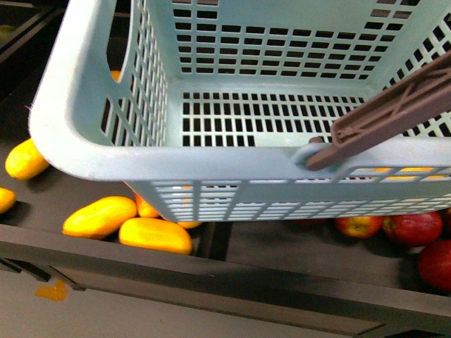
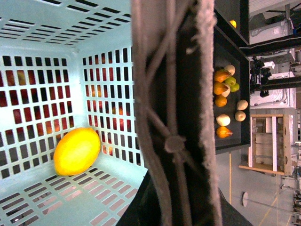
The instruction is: Pick lemon and mango into basket
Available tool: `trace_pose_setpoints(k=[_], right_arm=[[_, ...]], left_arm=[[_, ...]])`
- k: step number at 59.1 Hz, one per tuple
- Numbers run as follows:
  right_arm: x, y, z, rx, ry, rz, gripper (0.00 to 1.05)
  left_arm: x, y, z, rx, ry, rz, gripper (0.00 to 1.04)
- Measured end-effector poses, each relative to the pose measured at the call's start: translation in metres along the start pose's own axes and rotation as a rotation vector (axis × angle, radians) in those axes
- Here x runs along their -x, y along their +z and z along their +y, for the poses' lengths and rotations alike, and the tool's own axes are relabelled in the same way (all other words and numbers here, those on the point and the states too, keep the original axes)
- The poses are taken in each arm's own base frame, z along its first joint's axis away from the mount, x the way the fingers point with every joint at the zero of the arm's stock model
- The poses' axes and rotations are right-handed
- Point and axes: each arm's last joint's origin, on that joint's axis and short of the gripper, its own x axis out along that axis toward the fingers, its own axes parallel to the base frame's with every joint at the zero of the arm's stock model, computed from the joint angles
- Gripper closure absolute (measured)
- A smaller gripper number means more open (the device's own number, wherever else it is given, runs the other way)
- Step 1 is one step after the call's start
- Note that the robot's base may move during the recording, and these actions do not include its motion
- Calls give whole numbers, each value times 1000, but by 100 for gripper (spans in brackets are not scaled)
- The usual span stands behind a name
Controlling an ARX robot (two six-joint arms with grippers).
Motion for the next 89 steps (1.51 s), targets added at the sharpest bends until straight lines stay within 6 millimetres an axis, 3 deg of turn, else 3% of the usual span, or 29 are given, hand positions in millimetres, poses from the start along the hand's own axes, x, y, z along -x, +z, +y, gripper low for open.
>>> trace_pose_setpoints(k=[89], right_arm=[[0,-2,0,0,7,6,9]], left_arm=[[1,3,2,-3,7,-13,100]])
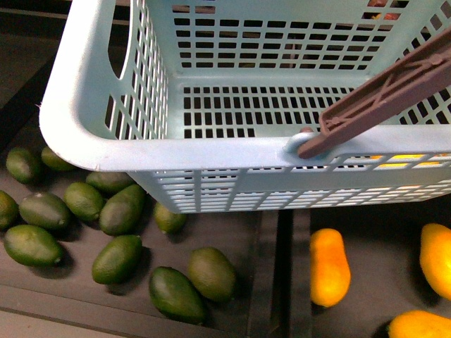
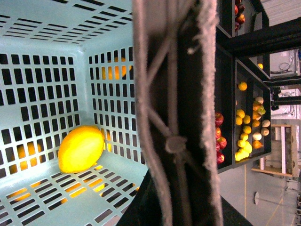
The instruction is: Pick lemon and mango into basket
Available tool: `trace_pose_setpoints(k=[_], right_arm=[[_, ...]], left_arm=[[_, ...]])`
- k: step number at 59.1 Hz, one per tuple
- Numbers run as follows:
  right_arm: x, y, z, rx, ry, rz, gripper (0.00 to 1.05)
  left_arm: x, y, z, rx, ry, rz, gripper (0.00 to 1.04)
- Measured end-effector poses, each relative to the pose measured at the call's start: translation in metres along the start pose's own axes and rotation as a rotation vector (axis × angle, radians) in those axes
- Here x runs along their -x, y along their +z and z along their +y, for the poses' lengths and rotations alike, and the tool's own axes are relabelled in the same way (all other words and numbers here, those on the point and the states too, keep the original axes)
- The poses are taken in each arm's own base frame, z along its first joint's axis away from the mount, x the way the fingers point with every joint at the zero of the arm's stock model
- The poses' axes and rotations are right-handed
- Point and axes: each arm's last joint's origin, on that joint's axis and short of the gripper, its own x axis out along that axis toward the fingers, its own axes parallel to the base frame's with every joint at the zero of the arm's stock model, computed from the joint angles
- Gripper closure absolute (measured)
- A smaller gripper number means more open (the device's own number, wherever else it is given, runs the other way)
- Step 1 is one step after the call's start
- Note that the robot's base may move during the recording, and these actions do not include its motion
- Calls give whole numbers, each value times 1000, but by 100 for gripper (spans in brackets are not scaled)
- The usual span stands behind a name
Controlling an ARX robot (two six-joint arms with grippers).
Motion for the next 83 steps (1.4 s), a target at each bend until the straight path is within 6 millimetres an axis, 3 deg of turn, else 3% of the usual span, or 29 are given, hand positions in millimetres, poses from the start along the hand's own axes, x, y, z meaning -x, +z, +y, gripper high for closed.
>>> trace_pose_setpoints(k=[19,24,27,34,44,51,64,83], right_arm=[[0,0,0,0,-3,-1,9],[-12,3,-6,-145,-310,293,9],[-23,3,-23,-306,-514,449,9],[-45,-17,-68,-496,-632,498,9],[-71,-45,-131,-531,-722,503,9],[-79,-77,-149,-512,-726,610,9],[-90,-130,-139,-411,-595,812,9],[-108,-180,-110,-296,-432,964,9]], left_arm=[[1,5,4,-5,17,-24,100],[1,3,3,-2,9,-13,100],[-1,0,0,-14,4,-3,100],[-1,-2,-1,-4,-4,9,100],[-1,-1,-1,0,-3,6,100],[-1,0,0,-1,2,-1,100],[-1,-1,0,-1,-1,3,100],[-1,-1,0,0,0,2,100]])
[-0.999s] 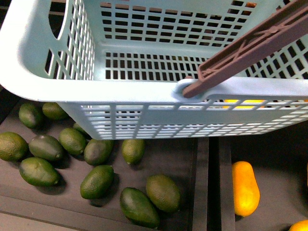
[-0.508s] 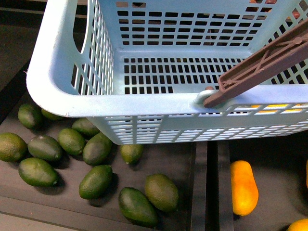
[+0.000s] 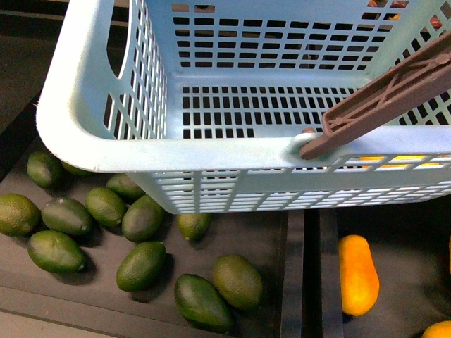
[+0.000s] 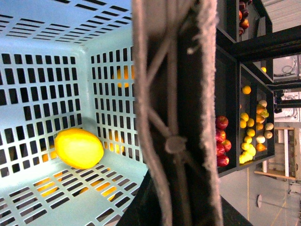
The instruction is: Pick lemon and mango into basket
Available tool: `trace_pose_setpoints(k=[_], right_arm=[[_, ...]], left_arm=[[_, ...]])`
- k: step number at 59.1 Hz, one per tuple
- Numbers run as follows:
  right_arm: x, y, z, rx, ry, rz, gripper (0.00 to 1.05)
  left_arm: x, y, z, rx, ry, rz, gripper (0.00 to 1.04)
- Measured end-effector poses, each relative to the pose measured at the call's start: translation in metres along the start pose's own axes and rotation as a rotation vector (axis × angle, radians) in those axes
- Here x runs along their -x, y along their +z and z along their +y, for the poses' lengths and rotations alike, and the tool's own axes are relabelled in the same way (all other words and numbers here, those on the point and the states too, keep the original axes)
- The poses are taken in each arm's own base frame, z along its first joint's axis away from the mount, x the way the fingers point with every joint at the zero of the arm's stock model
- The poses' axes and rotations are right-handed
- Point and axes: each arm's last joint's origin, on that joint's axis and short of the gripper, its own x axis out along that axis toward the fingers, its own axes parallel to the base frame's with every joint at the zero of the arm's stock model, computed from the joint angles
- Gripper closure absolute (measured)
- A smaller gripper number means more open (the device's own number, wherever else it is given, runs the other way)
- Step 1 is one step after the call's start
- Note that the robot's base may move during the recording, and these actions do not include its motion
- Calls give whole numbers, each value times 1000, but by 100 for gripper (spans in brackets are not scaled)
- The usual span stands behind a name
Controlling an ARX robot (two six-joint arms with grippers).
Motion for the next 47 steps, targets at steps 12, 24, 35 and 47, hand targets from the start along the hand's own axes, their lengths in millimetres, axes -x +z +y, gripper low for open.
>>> trace_pose_setpoints(k=[12,24,35,47], right_arm=[[-21,-7,6,23,-18,46,9],[-35,-10,10,30,-26,72,9],[-45,-3,18,21,-18,70,9],[-55,-4,19,7,-28,87,9]], left_arm=[[0,0,0,0,1,-1,100],[0,0,0,0,0,1,100],[0,0,0,0,0,0,100],[0,0,0,0,0,0,100]])
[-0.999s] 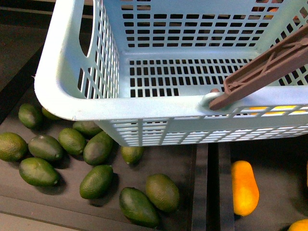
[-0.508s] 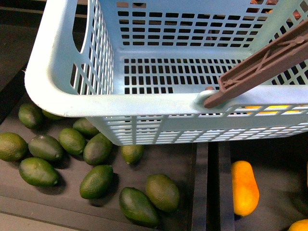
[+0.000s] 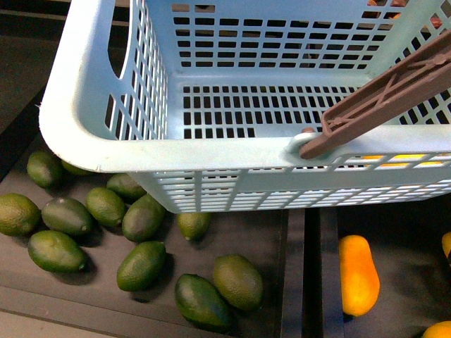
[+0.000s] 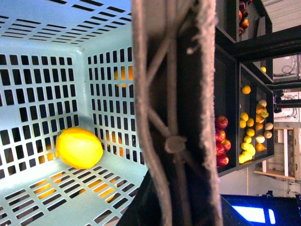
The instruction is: Pick lemon and mango into basket
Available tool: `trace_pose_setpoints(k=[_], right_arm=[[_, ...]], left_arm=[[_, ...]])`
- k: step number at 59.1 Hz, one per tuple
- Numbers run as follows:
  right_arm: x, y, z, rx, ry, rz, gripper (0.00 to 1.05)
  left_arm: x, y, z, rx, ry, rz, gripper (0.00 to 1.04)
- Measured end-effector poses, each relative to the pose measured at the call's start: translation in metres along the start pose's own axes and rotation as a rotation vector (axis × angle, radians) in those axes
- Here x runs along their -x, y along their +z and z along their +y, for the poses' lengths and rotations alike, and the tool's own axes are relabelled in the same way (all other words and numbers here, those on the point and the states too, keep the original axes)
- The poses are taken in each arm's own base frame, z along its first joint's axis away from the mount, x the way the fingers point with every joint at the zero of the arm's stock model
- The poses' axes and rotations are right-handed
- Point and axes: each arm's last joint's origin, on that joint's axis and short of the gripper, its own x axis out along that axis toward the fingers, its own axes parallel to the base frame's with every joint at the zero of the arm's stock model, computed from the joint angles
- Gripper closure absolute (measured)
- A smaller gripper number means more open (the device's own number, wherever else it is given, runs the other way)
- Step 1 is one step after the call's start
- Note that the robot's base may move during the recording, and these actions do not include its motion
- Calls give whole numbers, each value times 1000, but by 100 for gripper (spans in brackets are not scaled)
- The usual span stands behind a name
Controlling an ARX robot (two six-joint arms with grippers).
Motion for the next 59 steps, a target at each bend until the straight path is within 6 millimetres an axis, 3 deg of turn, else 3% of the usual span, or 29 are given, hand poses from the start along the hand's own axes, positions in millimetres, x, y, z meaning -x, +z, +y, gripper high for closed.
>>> trace_pose_setpoints(k=[22,35,47,59], right_arm=[[-5,5,5,-12,1,0,10],[-4,0,2,-29,-14,16,38],[10,-4,-16,-105,-10,-6,41],[46,11,-51,-201,-10,-110,41]], left_arm=[[0,0,0,0,0,0,100],[0,0,0,0,0,0,100],[0,0,0,0,0,0,100],[0,0,0,0,0,0,100]])
